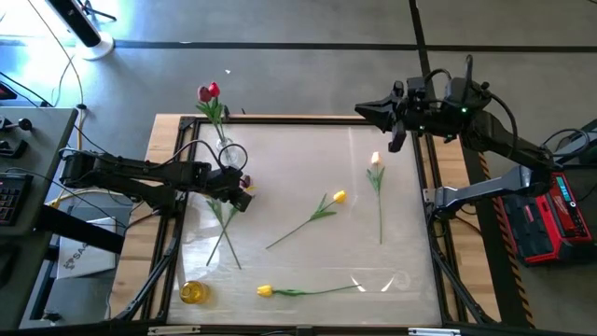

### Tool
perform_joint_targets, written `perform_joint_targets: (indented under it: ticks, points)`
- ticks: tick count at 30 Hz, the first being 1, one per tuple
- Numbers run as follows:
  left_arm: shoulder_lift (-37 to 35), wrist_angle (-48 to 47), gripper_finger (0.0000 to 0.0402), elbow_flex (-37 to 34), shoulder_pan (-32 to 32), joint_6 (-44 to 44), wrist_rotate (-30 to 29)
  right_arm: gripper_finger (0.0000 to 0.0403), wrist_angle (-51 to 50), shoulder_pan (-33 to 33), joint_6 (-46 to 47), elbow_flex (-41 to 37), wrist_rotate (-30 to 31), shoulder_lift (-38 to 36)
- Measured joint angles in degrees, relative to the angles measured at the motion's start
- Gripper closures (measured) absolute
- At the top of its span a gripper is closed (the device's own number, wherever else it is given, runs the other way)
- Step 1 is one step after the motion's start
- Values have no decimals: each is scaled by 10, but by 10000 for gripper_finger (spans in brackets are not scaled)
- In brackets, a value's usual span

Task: Sort flowers into vase by color
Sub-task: Put the dark red flower into the transparent vase

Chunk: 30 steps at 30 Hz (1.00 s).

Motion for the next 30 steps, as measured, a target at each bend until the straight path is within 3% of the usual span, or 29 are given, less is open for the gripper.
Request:
perform_joint_targets:
  ticks: [13,22,30]
  points:
    - [0,-55,401,0,0,-24,9,396,-67,0,44,0,27,33]
    - [0,-91,400,0,0,-52,-23,396,-89,0,49,0,58,42]
    - [34,-80,349,0,9,-38,-79,386,-87,0,76,0,50,39]
